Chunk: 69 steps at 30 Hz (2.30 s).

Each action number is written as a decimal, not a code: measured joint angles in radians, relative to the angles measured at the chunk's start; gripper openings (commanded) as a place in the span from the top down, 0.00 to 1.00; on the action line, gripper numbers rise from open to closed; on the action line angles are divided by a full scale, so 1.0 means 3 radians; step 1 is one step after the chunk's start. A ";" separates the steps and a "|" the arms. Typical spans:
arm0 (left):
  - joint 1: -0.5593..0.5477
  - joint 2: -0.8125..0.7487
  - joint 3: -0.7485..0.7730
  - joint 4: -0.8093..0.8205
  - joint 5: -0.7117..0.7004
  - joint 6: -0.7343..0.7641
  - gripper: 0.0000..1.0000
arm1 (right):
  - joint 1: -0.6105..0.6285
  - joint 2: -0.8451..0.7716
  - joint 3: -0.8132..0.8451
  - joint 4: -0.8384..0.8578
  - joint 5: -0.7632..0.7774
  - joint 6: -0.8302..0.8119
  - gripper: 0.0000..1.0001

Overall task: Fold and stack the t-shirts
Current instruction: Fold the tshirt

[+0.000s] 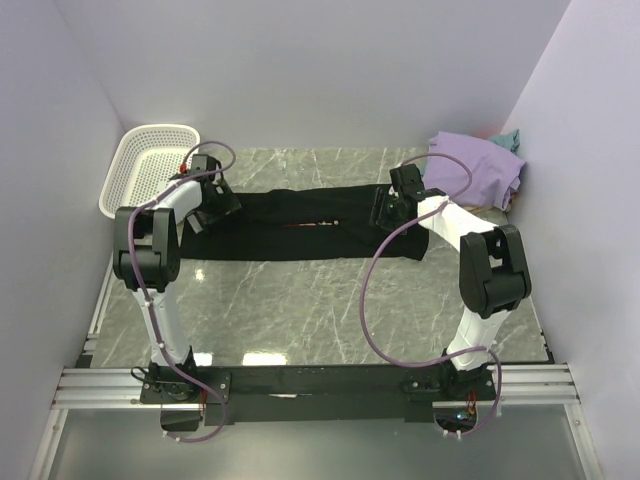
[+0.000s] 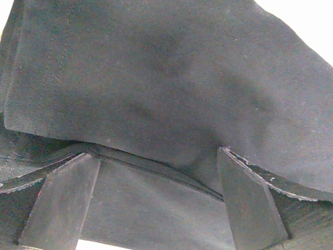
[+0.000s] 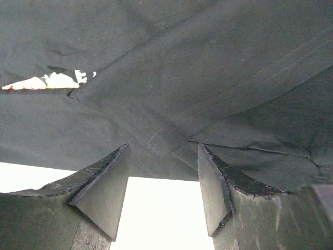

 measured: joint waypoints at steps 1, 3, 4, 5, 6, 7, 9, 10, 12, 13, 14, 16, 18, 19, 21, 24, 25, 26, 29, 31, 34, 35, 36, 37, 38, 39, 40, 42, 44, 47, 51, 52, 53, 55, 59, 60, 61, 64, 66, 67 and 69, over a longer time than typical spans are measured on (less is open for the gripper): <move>0.0001 0.0000 0.0000 0.0001 0.0001 0.0000 0.01 | 0.0000 -0.0005 -0.0001 0.0003 0.0029 -0.0005 0.38; 0.0001 -0.0027 -0.0003 0.0006 0.0062 0.0003 0.00 | -0.0001 -0.0031 -0.0022 0.0013 0.0104 -0.0018 0.37; 0.0003 -0.0055 -0.0005 0.0008 0.0109 0.0001 0.00 | -0.0001 -0.0060 -0.0034 0.0010 0.0156 -0.0025 0.37; 0.0003 -0.0085 -0.0005 0.0008 0.0146 0.0001 0.01 | -0.0001 -0.0078 -0.0037 0.0008 0.0189 -0.0027 0.37; 0.0001 -0.0127 -0.0005 0.0009 0.0182 0.0001 0.00 | -0.0003 -0.0100 -0.0036 0.0013 0.0221 -0.0029 0.37; 0.0001 -0.0191 -0.0003 0.0018 0.0244 0.0003 0.01 | -0.0008 -0.0121 -0.0028 0.0014 0.0253 -0.0032 0.37; -0.0004 -0.0287 0.0038 0.0032 0.0329 0.0003 0.01 | -0.0011 -0.0125 -0.0001 0.0014 0.0308 -0.0039 0.37; -0.0005 -0.0317 0.0092 0.0052 0.0374 0.0005 0.01 | -0.0015 -0.0122 0.0025 0.0013 0.0341 -0.0039 0.37; -0.0008 -0.0328 0.0226 0.0098 0.0436 0.0008 0.01 | -0.0017 -0.0102 0.0078 0.0013 0.0384 -0.0038 0.37; -0.0009 -0.0323 0.0295 0.0134 0.0473 0.0008 0.01 | -0.0018 -0.0078 0.0121 0.0014 0.0397 -0.0038 0.37; -0.0010 -0.0312 0.0347 0.0160 0.0504 0.0008 0.01 | -0.0019 -0.0037 0.0170 0.0015 0.0411 -0.0037 0.37; -0.0011 -0.0273 0.0427 0.0234 0.0559 0.0006 0.01 | -0.0024 0.0060 0.0264 0.0047 0.0417 -0.0031 0.37; -0.0017 -0.0205 0.0454 0.0310 0.0591 0.0006 0.01 | -0.0032 0.0181 0.0332 0.0108 0.0425 -0.0020 0.37; -0.0020 -0.0145 0.0454 0.0329 0.0600 0.0006 0.01 | -0.0036 0.0240 0.0348 0.0127 0.0427 -0.0013 0.37; -0.0023 -0.0033 0.0446 0.0351 0.0615 0.0006 0.01 | -0.0047 0.0365 0.0381 0.0132 0.0435 -0.0005 0.37; -0.0032 0.0113 0.0374 0.0352 0.0612 0.0006 0.01 | -0.0072 0.0556 0.0455 0.0107 0.0434 0.0010 0.37; -0.0039 0.0151 0.0314 0.0354 0.0600 0.0006 0.01 | -0.0086 0.0623 0.0484 0.0097 0.0431 0.0013 0.37; -0.0046 0.0163 0.0263 0.0352 0.0582 0.0005 0.01 | -0.0097 0.0661 0.0490 0.0092 0.0422 0.0017 0.37; -0.0080 0.0144 0.0146 0.0393 0.0505 -0.0006 0.01 | -0.0126 0.0676 0.0575 0.0004 0.0406 0.0038 0.37; -0.0109 0.0135 0.0099 0.0421 0.0439 -0.0025 0.00 | -0.0155 0.0731 0.0713 -0.0095 0.0408 0.0042 0.37; -0.0174 0.0079 -0.0003 0.0487 0.0278 -0.0080 0.01 | -0.0200 0.0900 0.0978 -0.0216 0.0417 0.0053 0.37; -0.0203 0.0055 -0.0045 0.0509 0.0221 -0.0099 0.00 | -0.0207 0.0982 0.1085 -0.0282 0.0416 0.0061 0.37; -0.0244 0.0020 -0.0112 0.0539 0.0141 -0.0126 0.01 | -0.0214 0.1067 0.1200 -0.0345 0.0415 0.0064 0.38; -0.0281 -0.0013 -0.0163 0.0559 0.0099 -0.0145 0.00 | -0.0217 0.1143 0.1308 -0.0407 0.0411 0.0064 0.38; -0.0322 -0.0051 -0.0224 0.0576 0.0057 -0.0161 0.01 | -0.0221 0.1260 0.1478 -0.0521 0.0412 0.0065 0.38; -0.0376 -0.0098 -0.0306 0.0608 0.0011 -0.0188 0.01 | -0.0223 0.1356 0.1648 -0.0621 0.0417 0.0065 0.38; -0.0431 -0.0151 -0.0381 0.0623 -0.0009 -0.0217 0.01 | -0.0225 0.1438 0.1803 -0.0689 0.0423 0.0065 0.38; -0.0549 -0.0264 -0.0549 0.0659 -0.0015 -0.0282 0.01 | -0.0229 0.1582 0.2042 -0.0763 0.0399 0.0064 0.37; -0.0688 -0.0409 -0.0754 0.0713 -0.0010 -0.0366 0.00 | -0.0234 0.1722 0.2288 -0.0879 0.0378 0.0062 0.36; -0.0875 -0.0638 -0.1074 0.0814 0.0037 -0.0509 0.01 | -0.0235 0.1947 0.2694 -0.1061 0.0312 0.0041 0.35; -0.1138 -0.0944 -0.1464 0.0903 0.0128 -0.0738 0.00 | -0.0239 0.2421 0.3541 -0.1340 0.0045 -0.0053 0.34; -0.1217 -0.1006 -0.1539 0.0909 0.0145 -0.0786 0.01 | -0.0239 0.2494 0.3648 -0.1359 -0.0031 -0.0079 0.33; -0.1310 -0.1069 -0.1615 0.0908 0.0167 -0.0847 0.01 | -0.0242 0.2548 0.3732 -0.1364 -0.0145 -0.0123 0.33; -0.1506 -0.1181 -0.1746 0.0913 0.0229 -0.0966 0.01 | -0.0245 0.2561 0.3751 -0.1349 -0.0310 -0.0170 0.31; -0.1905 -0.1356 -0.1944 0.0913 0.0446 -0.1181 0.01 | -0.0249 0.2600 0.3796 -0.1333 -0.0689 -0.0251 0.29; -0.2037 -0.1396 -0.1981 0.0902 0.0500 -0.1249 0.01 | -0.0251 0.2618 0.3820 -0.1328 -0.0776 -0.0258 0.29; -0.2167 -0.1432 -0.2012 0.0882 0.0568 -0.1300 0.01 | -0.0251 0.2635 0.3840 -0.1307 -0.0884 -0.0268 0.28; -0.2598 -0.1530 -0.2102 0.0781 0.0802 -0.1462 0.01 | -0.0249 0.2672 0.3849 -0.1244 -0.1221 -0.0285 0.28; -0.2855 -0.1588 -0.2110 0.0543 0.0875 -0.1544 0.00 | -0.0249 0.2702 0.3862 -0.1197 -0.1428 -0.0281 0.28; -0.2942 -0.1625 -0.2111 0.0402 0.0898 -0.1568 0.01 | -0.0249 0.2715 0.3868 -0.1157 -0.1525 -0.0280 0.28; -0.3047 -0.1766 -0.2121 0.0102 0.0938 -0.1617 0.01 | -0.0251 0.2729 0.3867 -0.1087 -0.1692 -0.0278 0.28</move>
